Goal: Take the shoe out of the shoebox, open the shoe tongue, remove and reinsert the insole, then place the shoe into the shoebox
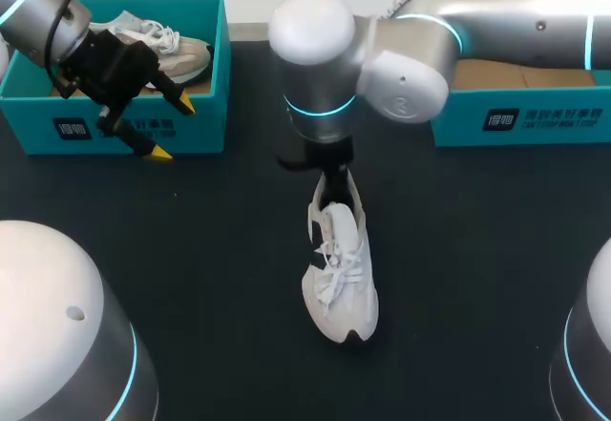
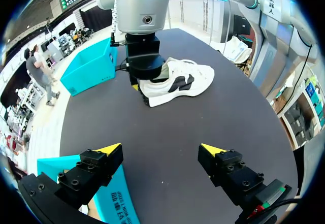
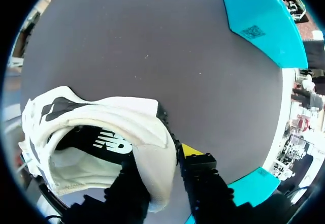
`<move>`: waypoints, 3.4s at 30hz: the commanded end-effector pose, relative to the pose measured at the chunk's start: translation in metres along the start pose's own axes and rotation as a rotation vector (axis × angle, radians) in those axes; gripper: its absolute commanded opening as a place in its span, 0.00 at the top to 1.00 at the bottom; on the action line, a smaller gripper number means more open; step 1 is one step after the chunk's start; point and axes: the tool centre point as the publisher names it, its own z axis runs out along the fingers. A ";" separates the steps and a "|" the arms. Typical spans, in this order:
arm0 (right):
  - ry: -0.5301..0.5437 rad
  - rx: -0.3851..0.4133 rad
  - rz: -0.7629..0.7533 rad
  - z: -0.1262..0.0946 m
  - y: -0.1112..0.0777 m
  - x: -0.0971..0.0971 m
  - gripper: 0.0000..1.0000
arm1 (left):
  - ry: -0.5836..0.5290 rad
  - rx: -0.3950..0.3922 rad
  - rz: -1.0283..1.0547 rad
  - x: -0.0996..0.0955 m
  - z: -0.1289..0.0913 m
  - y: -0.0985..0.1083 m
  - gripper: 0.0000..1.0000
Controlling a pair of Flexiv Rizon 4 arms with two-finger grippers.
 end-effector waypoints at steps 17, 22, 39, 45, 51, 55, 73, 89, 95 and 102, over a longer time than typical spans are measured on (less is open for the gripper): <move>-0.066 -0.068 -0.027 -0.151 -0.022 -0.029 1.00 | 0.000 -0.003 0.000 0.001 0.000 0.000 0.00; -0.092 -0.080 -0.041 -0.188 -0.034 -0.047 1.00 | 0.000 -0.003 0.000 0.001 0.000 0.000 0.00; -0.203 -0.034 -0.008 -0.205 -0.049 -0.074 1.00 | 0.000 -0.003 0.000 0.001 0.000 0.000 0.00; -0.203 -0.034 -0.008 -0.205 -0.049 -0.074 1.00 | 0.000 -0.003 0.000 0.001 0.000 0.000 0.00; -0.219 -0.028 -0.061 -0.203 -0.060 -0.096 1.00 | 0.000 -0.003 0.000 0.001 0.000 0.000 0.00; -0.220 -0.008 -0.119 -0.195 -0.083 -0.131 1.00 | 0.000 -0.003 0.000 0.001 0.000 0.000 0.00; -0.229 0.011 -0.185 -0.201 -0.193 -0.213 1.00 | 0.000 -0.003 0.000 0.001 0.000 0.000 0.00; -0.245 0.033 -0.127 -0.200 -0.204 -0.217 1.00 | 0.000 -0.003 0.000 0.001 0.000 0.000 0.00; -0.238 0.028 -0.122 -0.185 -0.233 -0.228 1.00 | 0.000 -0.003 0.000 0.001 0.000 0.000 0.00; -0.251 0.060 -0.133 -0.169 -0.282 -0.253 1.00 | 0.000 -0.003 0.000 0.001 0.000 0.000 0.00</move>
